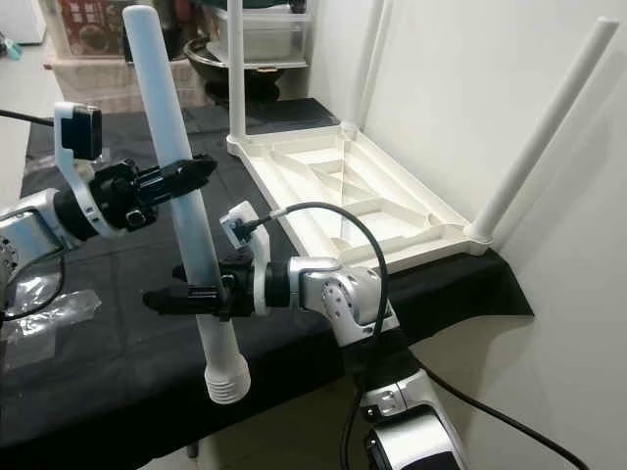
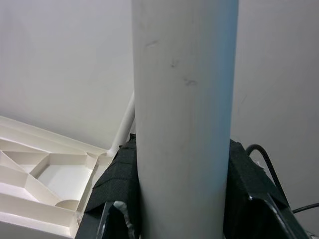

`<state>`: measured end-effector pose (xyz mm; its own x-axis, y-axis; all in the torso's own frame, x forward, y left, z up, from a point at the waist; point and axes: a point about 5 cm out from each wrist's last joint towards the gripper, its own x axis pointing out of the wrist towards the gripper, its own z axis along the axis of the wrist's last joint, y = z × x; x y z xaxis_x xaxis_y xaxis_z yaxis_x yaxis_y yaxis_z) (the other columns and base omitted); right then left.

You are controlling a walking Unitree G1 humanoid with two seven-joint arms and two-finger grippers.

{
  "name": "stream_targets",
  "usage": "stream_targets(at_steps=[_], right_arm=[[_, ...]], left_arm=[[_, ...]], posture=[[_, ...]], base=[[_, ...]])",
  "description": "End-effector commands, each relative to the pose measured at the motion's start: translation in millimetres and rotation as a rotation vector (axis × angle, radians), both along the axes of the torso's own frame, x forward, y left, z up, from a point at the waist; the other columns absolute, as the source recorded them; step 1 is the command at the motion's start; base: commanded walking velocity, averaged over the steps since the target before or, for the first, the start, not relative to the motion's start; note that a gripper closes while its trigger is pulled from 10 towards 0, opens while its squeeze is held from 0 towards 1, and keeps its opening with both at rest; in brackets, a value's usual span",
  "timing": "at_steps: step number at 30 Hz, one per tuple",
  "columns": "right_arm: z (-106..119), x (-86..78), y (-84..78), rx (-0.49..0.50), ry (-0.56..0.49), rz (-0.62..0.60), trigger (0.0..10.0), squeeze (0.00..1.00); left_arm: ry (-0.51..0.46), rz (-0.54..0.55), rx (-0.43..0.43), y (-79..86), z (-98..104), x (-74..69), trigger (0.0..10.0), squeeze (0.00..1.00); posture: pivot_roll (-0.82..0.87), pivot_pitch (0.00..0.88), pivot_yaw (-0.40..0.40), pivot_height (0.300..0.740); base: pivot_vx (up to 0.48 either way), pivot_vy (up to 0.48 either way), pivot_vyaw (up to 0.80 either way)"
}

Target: Building children table

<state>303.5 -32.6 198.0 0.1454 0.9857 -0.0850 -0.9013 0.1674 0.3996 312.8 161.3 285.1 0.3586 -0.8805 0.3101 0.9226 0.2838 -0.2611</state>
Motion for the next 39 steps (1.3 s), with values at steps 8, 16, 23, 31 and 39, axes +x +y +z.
stream_targets(at_steps=[8,16,23,31,39], right_arm=[[-8,-4.0,3.7,0.015,-0.026,-0.048,0.0,0.00],[0,-1.9,2.8,0.063,-0.045,-0.093,0.0,0.00],[-1,2.0,-2.6,0.049,-0.065,-0.124,0.0,0.00],[4,23.1,-20.8,0.046,-0.105,-0.269,0.0,0.00],[26,58.6,-76.5,0.089,-0.190,-0.621,0.0,0.00]], left_arm=[[-0.009,-0.010,-0.013,-2.2,0,1.9,10.0,0.00],[-0.019,-0.008,0.002,-3.7,-2,2.5,10.0,0.00],[-0.085,-0.040,0.048,-5.8,-2,-5.4,10.0,1.00],[-0.145,0.048,0.030,10.2,13,-9.6,10.0,1.00],[-0.219,0.387,-0.051,58.3,19,-22.2,10.0,0.00]], posture=[[0.03,0.000,-0.062,0.740],[0.03,0.000,-0.057,0.740],[0.03,0.000,-0.060,0.740],[0.04,0.000,-0.063,0.740],[0.05,0.000,-0.069,0.740]], base=[[0.000,0.000,0.00],[0.000,0.000,0.00],[0.000,0.000,0.00],[0.000,0.000,0.00],[0.000,0.000,0.00]])
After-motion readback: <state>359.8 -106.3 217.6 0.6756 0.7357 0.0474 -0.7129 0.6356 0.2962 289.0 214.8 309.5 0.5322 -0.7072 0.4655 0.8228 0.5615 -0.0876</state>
